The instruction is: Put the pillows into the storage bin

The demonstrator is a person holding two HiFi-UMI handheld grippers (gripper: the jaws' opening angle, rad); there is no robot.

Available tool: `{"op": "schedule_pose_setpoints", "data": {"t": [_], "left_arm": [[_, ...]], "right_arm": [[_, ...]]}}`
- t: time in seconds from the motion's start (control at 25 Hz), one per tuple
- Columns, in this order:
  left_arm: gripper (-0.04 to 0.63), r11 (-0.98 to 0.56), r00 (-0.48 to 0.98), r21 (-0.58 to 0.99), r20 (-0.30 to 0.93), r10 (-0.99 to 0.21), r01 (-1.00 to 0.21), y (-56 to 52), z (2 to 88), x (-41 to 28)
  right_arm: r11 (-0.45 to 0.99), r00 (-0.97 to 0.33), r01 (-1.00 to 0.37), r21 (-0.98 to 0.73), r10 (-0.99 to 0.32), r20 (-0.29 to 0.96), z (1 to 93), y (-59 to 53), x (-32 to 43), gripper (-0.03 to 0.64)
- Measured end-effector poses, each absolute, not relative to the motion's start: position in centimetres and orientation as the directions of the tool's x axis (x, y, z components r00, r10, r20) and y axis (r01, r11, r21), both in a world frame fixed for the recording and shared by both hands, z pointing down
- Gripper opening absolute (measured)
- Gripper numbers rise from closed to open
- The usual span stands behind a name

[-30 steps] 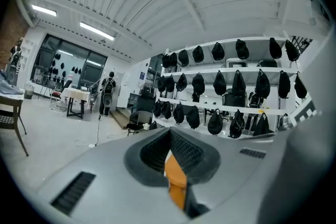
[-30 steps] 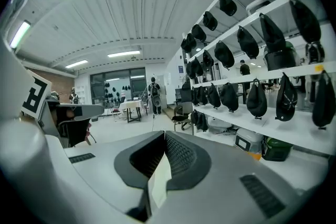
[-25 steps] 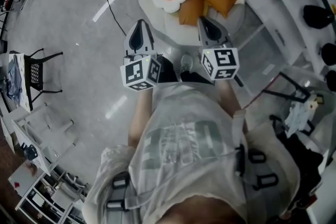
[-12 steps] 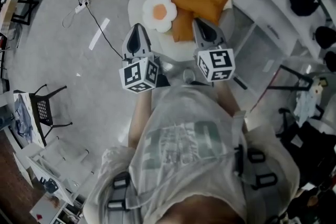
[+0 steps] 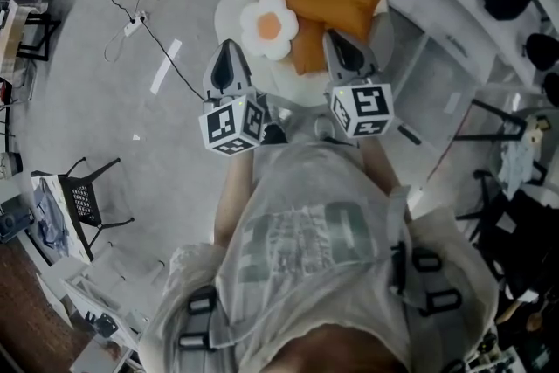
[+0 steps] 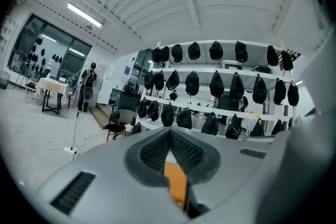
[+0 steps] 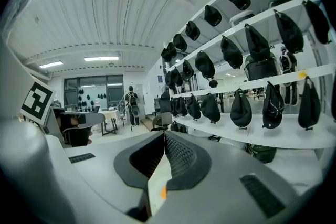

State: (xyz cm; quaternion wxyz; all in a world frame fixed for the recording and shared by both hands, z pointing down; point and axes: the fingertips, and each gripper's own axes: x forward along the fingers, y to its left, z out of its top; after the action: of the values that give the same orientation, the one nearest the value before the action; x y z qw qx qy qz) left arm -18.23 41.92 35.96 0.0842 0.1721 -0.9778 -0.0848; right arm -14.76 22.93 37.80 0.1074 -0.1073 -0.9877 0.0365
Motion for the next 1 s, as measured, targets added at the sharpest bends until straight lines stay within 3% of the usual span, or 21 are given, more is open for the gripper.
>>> {"op": "schedule_pose_setpoints", "data": {"t": [0.32,0.36,0.4,0.48,0.72,0.88,1.0], "left_arm": [[0.016,0.899,-0.906,0.259,0.145,-0.399,-0.354,41.9,37.3,-19.4],[0.072,0.896,-0.901,0.258,0.154,-0.406,-0.36,41.9,37.5,-19.5],[0.137,0.895,-0.897,0.259,0.163,-0.41,-0.362,42.0,37.8,-19.6],[0.215,0.898,-0.9,0.268,0.173,-0.4,-0.348,42.4,38.2,-19.7],[0.236,0.89,-0.903,0.324,0.181,-0.39,-0.319,44.0,39.1,-20.1],[0.236,0.816,-0.9,0.497,0.142,-0.412,-0.295,44.7,39.5,-20.5],[0.236,0.8,-0.893,0.528,0.157,-0.422,-0.285,45.1,40.5,-21.2]], "right_arm": [[0.965,-0.951,0.188,-0.181,0.225,0.214,38.3,22.9,-15.4,0.014],[0.963,-0.949,0.191,-0.188,0.23,0.215,38.2,23.1,-15.7,0.075],[0.962,-0.947,0.192,-0.192,0.233,0.22,38.3,23.4,-15.9,0.213],[0.964,-0.943,0.19,-0.188,0.233,0.238,38.7,23.8,-16.3,0.286],[0.96,-0.934,0.19,-0.207,0.242,0.263,39.4,24.8,-16.9,0.29],[0.959,-0.928,0.192,-0.208,0.246,0.279,39.9,25.1,-17.4,0.29],[0.954,-0.925,0.199,-0.224,0.259,0.28,39.9,25.5,-18.4,0.29]]}}
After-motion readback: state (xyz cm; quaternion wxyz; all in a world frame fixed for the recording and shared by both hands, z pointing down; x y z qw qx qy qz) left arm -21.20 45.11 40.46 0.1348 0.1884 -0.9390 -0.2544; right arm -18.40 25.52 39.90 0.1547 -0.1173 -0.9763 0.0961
